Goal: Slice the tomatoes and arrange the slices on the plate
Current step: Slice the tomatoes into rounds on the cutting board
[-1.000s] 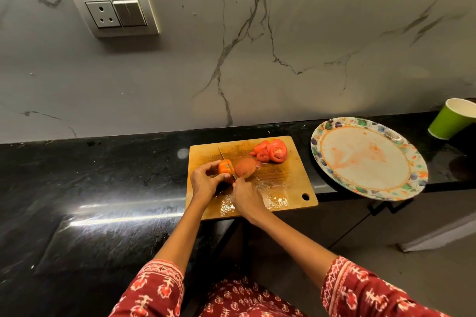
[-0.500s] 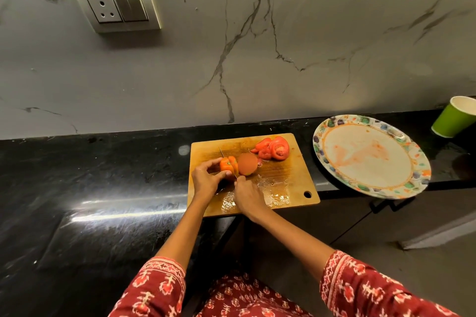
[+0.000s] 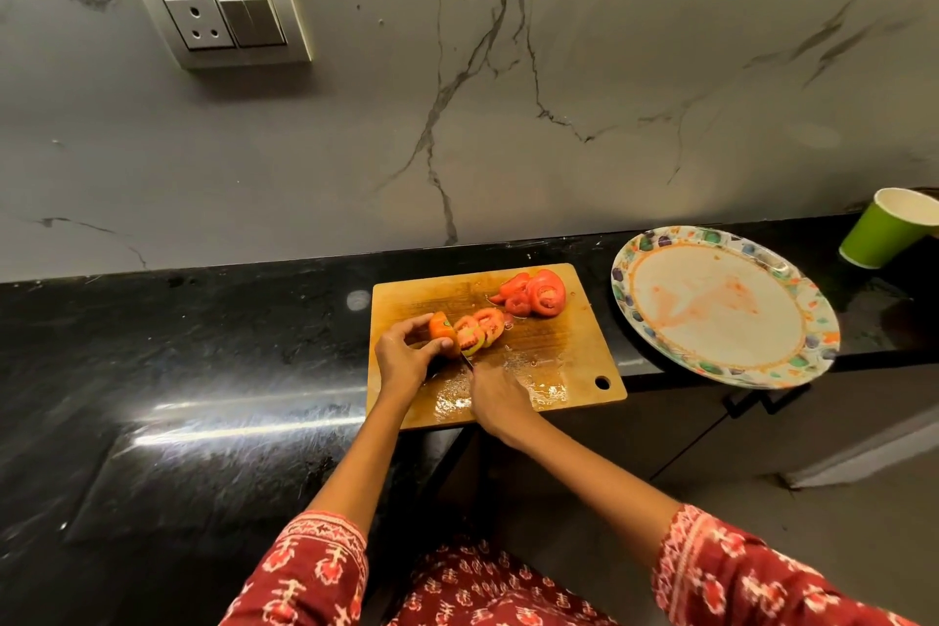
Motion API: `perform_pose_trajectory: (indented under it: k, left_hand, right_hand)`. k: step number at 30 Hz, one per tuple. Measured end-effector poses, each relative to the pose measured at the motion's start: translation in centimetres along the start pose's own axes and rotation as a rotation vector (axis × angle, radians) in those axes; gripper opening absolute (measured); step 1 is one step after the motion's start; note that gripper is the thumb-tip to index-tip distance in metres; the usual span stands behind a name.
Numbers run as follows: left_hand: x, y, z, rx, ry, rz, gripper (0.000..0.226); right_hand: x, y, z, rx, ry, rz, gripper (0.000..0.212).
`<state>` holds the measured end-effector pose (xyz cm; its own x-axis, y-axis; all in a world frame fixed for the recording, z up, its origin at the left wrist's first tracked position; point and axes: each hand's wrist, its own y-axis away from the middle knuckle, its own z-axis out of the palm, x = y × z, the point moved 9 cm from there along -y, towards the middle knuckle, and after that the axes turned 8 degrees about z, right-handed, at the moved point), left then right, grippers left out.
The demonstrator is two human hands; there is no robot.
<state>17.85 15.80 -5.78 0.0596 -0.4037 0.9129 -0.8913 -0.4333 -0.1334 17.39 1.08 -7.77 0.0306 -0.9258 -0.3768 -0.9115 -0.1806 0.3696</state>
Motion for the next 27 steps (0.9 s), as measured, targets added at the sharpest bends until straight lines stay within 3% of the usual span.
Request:
perform_pose_trajectory:
  k: [5,9,20,27]
  left_hand:
    - [-1.9,-0.7,-0.4,-0.028,0.093,-0.130,0.041]
    - [-2.0,-0.7,0.0,-0.116,0.160,-0.165,0.039]
    - [-0.3,0.6,0.2,-0.210,0.091,0.004,0.053]
    - [1.6,0.5,0.5,-0.078,-0.100,0.119,0.055]
  right_hand:
    - [2.5,2.5,0.3,0.055,0.123,-0.052,0.028]
    - [2.9,2.2,-0.5,0.039,0.033,-0.021,0.025]
    - [1.1,1.8,-3.1,0.110,-0.178,-0.089,0.030]
    - [-0.7,2.3,-3.8,0.130,-0.141,-0.080,0.031]
